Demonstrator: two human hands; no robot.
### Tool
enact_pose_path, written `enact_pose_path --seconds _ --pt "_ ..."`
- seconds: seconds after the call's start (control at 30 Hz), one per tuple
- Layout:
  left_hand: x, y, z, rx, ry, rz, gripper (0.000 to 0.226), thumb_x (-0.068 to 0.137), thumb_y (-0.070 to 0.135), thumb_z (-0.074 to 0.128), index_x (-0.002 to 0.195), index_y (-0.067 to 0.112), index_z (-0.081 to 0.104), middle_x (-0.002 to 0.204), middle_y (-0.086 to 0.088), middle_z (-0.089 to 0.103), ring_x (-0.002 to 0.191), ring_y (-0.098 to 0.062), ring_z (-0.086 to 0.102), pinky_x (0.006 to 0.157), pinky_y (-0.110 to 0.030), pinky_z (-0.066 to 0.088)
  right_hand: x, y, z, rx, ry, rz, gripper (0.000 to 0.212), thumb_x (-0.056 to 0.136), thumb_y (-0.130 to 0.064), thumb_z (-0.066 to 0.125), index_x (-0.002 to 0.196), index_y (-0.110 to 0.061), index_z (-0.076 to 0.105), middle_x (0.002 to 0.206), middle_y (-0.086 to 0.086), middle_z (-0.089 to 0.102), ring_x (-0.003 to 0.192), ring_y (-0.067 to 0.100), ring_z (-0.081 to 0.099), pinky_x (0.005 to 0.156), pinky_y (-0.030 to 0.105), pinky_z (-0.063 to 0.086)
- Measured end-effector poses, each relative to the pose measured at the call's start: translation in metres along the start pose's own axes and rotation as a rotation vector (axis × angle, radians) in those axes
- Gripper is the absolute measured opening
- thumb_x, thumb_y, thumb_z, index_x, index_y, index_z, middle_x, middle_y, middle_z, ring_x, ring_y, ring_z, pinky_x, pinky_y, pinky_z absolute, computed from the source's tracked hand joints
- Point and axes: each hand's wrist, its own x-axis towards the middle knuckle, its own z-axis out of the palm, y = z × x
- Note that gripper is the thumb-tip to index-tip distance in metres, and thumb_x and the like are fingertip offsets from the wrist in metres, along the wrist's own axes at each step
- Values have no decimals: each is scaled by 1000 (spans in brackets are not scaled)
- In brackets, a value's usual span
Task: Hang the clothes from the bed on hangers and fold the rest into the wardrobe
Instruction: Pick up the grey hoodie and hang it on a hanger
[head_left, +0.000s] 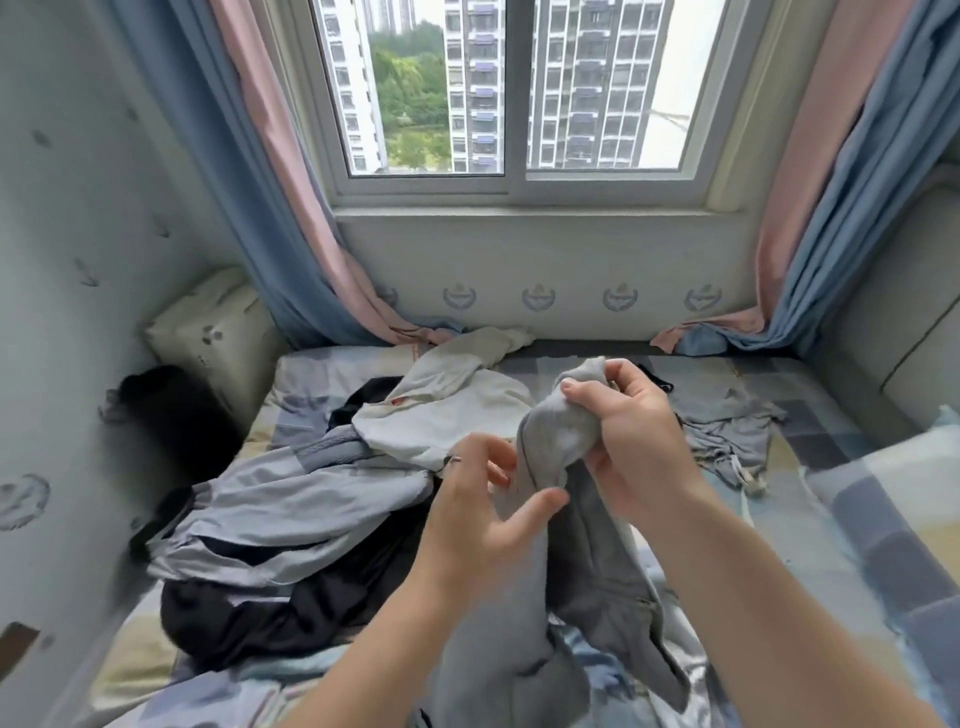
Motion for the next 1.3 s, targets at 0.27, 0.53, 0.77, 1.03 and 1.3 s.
enact_pose_path --seconds 0.27,0.53,0.77,1.03,1.3 --pt "16 9 -5 2 171 23 22 94 26 60 82 11 50 69 -1 53 64 -15 44 61 -37 38 -11 -37 21 250 -169 -20 9 91 -2 65 88 -10 62 74 6 64 70 19 67 62 32 58" --pt "41 32 -30 -277 266 -26 23 105 9 46 90 12 63 71 17 58 69 0 50 68 -21 41 -11 -54 -8 7 -171 -307 34 77 3 56 99 -18 71 98 8 74 96 23 73 82 33 60" --pt "49 55 -46 -474 210 -65 30 107 21 44 99 14 73 98 -18 69 93 -20 61 91 -42 49 3 -29 -47 -911 135 -602 25 85 -6 74 82 -28 63 89 -4 58 86 20 59 79 30 45" --pt "64 15 -51 -367 123 -167 32 107 25 44 106 9 72 104 -7 73 98 -19 64 93 -34 48 -5 -31 -39 -666 -18 -421 31 97 -30 63 78 -10 49 59 -13 45 56 4 41 53 17 36" --pt "39 13 -34 -212 116 -48 39 88 60 64 75 22 63 69 4 64 63 -15 56 67 -40 49 -10 -32 18 -163 -82 11 22 99 -25 62 83 -10 58 68 6 61 57 16 61 57 30 52"
